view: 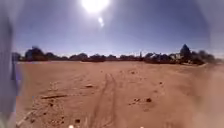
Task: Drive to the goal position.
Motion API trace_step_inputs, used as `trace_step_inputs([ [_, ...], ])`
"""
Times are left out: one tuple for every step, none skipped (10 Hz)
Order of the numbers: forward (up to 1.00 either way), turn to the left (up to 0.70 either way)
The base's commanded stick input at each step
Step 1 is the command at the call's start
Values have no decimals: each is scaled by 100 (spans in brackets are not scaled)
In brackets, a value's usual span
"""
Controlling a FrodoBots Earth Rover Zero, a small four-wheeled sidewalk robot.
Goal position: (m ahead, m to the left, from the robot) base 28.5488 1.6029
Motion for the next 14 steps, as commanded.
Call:
trace_step_inputs([
  [70, 0],
  [70, 0],
  [70, 0],
  [70, 0],
  [70, 0],
  [70, 0],
  [70, 0],
  [70, 0],
  [70, 0],
  [70, 0],
  [70, 0],
  [70, 0],
  [70, 0],
  [70, 0],
])
